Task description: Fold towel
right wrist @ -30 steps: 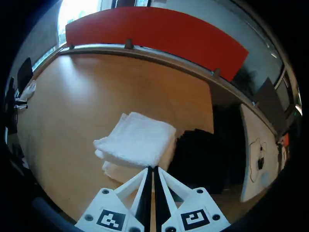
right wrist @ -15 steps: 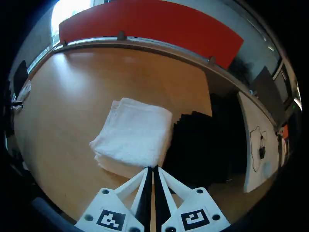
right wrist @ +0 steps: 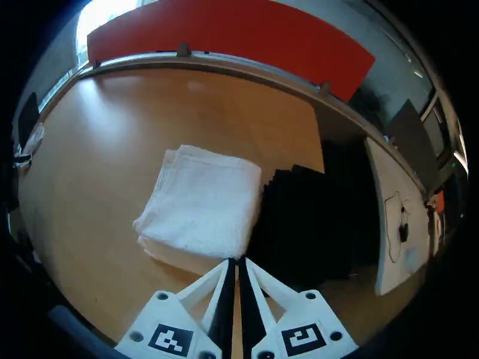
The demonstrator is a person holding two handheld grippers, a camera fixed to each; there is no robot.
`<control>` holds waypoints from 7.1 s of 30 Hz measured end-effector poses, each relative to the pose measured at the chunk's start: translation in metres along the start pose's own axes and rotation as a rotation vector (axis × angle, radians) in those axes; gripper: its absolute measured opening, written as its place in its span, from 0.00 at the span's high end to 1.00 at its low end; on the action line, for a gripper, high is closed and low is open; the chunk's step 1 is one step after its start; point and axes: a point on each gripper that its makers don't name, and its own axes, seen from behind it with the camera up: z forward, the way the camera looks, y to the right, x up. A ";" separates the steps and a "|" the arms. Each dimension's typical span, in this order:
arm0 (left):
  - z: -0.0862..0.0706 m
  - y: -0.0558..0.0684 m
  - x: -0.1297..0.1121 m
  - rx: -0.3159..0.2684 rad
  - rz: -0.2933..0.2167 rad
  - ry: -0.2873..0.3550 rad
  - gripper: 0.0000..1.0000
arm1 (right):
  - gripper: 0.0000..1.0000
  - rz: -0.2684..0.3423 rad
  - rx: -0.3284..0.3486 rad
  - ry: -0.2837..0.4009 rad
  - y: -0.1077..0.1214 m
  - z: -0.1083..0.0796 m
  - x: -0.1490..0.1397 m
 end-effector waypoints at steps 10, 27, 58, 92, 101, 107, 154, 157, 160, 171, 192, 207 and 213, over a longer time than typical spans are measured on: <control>0.001 0.000 0.002 -0.002 -0.001 0.001 0.22 | 0.48 0.003 -0.030 -0.028 0.008 -0.003 -0.013; -0.001 0.001 0.004 -0.005 -0.001 0.011 0.22 | 0.19 0.013 -0.011 0.006 -0.003 -0.005 -0.006; -0.008 0.000 0.008 -0.004 -0.009 0.032 0.22 | 0.18 0.058 0.007 0.103 -0.025 -0.013 0.016; -0.010 -0.002 0.019 0.004 -0.026 0.058 0.22 | 0.17 0.430 -0.074 0.391 -0.041 -0.031 0.066; -0.009 -0.004 0.025 0.012 -0.041 0.079 0.22 | 0.17 0.435 -0.111 0.413 -0.040 -0.033 0.069; -0.010 -0.008 0.037 0.028 -0.062 0.110 0.22 | 0.17 0.438 -0.120 0.472 -0.043 -0.039 0.080; -0.060 -0.040 0.163 0.104 -0.143 0.532 0.22 | 0.00 0.369 -0.134 0.900 -0.095 -0.137 0.182; -0.063 -0.039 0.169 0.101 -0.140 0.548 0.22 | 0.00 0.350 -0.135 0.916 -0.105 -0.143 0.189; -0.067 -0.039 0.175 0.097 -0.136 0.568 0.22 | 0.00 0.338 -0.132 0.933 -0.115 -0.150 0.198; -0.082 -0.037 0.195 0.081 -0.147 0.635 0.22 | 0.00 0.342 -0.074 1.003 -0.159 -0.172 0.226; -0.103 -0.030 0.201 0.096 -0.066 0.716 0.22 | 0.00 0.350 -0.067 1.030 -0.193 -0.191 0.245; -0.104 -0.026 0.172 0.124 -0.046 0.786 0.22 | 0.00 0.360 -0.033 1.059 -0.220 -0.204 0.247; -0.095 -0.032 0.152 0.154 -0.050 0.806 0.22 | 0.00 0.349 -0.020 1.055 -0.231 -0.197 0.244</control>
